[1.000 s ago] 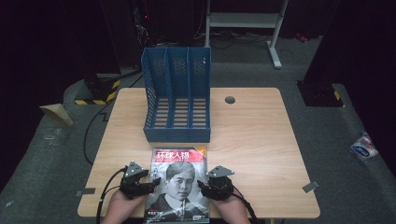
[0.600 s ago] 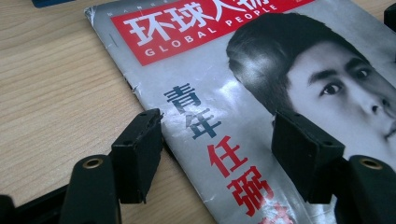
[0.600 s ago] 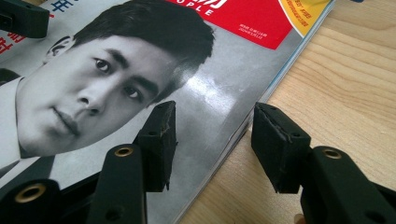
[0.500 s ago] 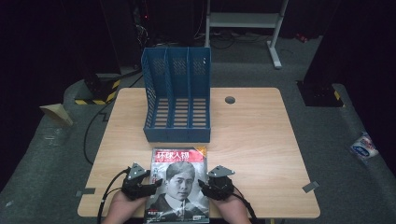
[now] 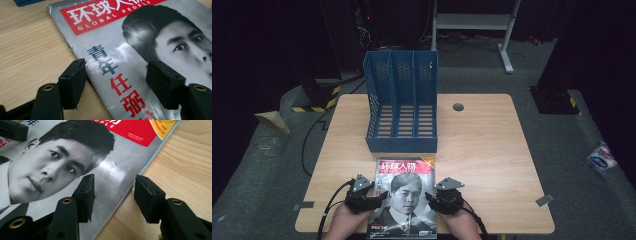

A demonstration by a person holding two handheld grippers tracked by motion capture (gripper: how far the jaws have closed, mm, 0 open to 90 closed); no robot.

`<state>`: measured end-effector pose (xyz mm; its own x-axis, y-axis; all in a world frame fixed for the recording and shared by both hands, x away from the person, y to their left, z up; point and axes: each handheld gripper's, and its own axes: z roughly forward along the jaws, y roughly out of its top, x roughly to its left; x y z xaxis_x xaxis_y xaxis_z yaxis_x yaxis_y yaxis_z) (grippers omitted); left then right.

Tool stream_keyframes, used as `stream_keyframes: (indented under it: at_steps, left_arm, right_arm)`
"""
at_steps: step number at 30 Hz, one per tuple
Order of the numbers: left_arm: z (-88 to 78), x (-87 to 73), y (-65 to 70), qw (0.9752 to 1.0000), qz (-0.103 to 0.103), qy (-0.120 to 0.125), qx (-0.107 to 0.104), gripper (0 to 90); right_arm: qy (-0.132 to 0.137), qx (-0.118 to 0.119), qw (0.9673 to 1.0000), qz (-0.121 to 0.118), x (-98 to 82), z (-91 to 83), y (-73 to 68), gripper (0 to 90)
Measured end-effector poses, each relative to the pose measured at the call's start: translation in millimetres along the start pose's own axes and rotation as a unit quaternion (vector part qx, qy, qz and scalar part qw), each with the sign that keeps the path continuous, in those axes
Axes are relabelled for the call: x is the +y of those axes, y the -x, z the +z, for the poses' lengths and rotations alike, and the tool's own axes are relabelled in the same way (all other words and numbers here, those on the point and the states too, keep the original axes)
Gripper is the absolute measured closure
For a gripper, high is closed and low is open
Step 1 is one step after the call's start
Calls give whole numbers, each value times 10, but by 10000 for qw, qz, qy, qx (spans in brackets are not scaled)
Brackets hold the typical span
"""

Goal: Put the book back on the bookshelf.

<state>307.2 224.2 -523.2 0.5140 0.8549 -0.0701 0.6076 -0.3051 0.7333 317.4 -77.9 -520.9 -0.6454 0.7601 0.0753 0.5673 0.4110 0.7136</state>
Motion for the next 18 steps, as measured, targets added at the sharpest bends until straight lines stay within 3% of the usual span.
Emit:
stream_keyframes:
  at_steps: [1, 4, 8, 13, 18]
  left_arm:
    - [16, 9, 17, 10000, -64, 14, -25, 325]
    - [73, 56, 70, 10000, 5, 6, 35, 325]
    - [154, 132, 123, 10000, 5, -9, -20, 324]
    - [231, 191, 135, 9993, -295, 123, -208, 331]
    - [215, 174, 96, 9984, -440, 170, -323, 349]
  right_arm:
    - [20, -9, 10000, -59, -1, -4, 21, 508]
    - [29, -76, 10000, -21, -18, -27, 68, 507]
    - [12, -176, 9997, 141, -41, -66, 147, 506]
    - [41, -292, 9993, 221, -70, -108, 256, 504]
    - [87, -336, 9990, 284, -103, -135, 298, 504]
